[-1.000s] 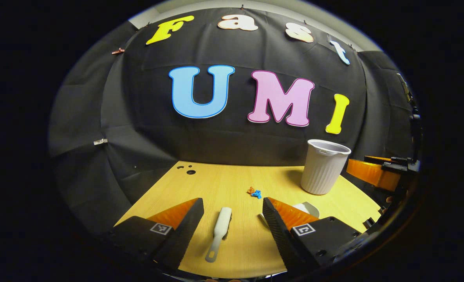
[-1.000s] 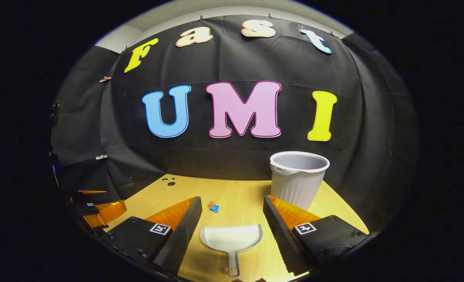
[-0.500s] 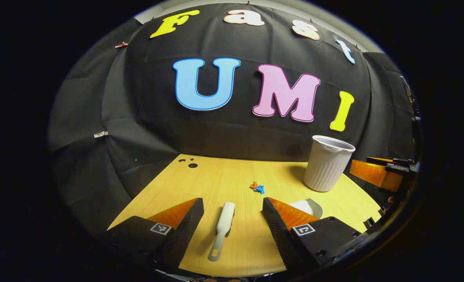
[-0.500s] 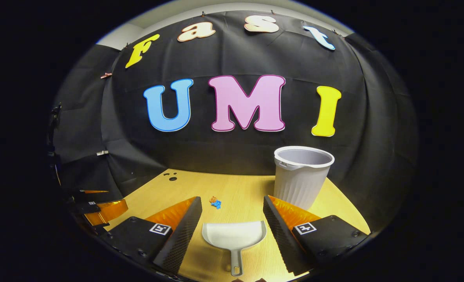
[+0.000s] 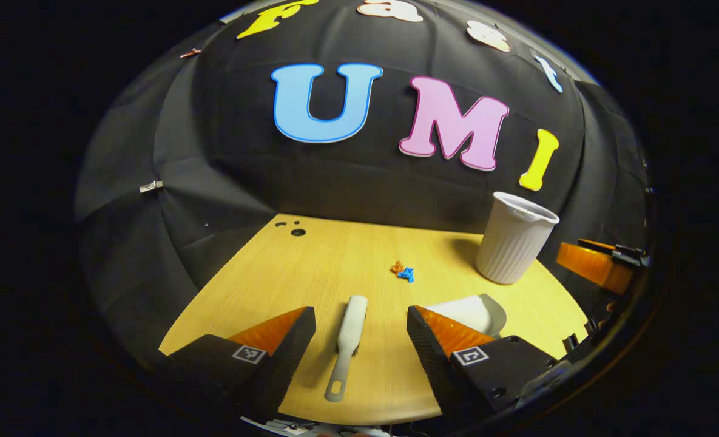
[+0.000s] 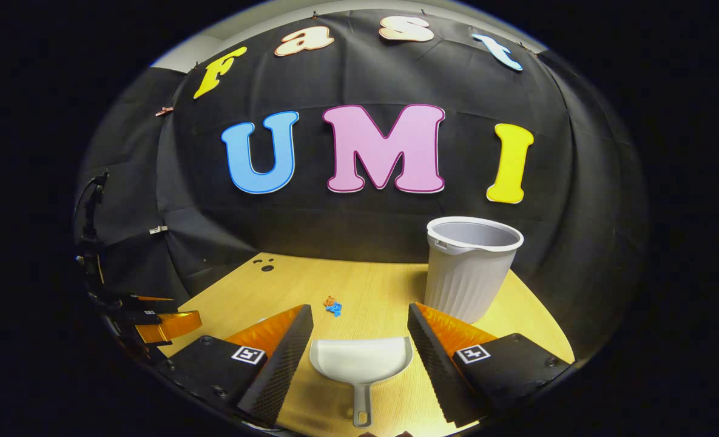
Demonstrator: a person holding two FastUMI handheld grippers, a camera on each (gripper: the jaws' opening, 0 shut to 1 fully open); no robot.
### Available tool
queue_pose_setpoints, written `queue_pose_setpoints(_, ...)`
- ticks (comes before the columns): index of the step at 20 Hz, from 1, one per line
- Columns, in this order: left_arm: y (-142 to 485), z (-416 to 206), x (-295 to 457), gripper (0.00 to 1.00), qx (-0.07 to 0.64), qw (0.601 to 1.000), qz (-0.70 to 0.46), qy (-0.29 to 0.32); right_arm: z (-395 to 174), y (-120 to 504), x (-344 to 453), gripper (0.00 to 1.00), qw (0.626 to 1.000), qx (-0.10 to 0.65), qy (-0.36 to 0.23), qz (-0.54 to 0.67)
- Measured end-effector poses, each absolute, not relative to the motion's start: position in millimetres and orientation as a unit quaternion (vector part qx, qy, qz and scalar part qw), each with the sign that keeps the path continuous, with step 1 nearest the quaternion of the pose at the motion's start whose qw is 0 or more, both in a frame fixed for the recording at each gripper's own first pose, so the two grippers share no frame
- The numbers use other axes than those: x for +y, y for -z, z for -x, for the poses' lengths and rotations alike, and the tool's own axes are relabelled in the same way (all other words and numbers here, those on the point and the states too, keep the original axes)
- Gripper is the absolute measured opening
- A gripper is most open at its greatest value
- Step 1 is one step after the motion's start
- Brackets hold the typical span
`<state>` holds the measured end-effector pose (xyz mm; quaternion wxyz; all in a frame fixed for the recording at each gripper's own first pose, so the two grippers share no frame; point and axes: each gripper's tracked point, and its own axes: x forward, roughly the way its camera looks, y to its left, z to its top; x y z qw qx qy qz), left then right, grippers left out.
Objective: Pick up the small broom and dustpan from the desktop, sweep the trash into the dustpan with the broom, and then empty the trash into the garbage bin.
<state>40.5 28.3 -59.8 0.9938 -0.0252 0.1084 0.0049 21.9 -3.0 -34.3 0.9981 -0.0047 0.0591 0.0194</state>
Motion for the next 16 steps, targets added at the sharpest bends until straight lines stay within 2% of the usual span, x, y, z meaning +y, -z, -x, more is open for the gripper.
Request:
queue_pose_setpoints(6,118.7,-75.1,30.1,0.96,0.206,0.979,0.009,-0.001,-29.2,57.4,-8.9,0.98,0.995,0.096,-0.030,0.006)
queue_pose_setpoints(16,211.1,-119.1,42.0,0.96,0.368,0.930,0.006,-0.010,-56.8,105.0,-23.6,0.98,0.985,0.170,-0.040,-0.011)
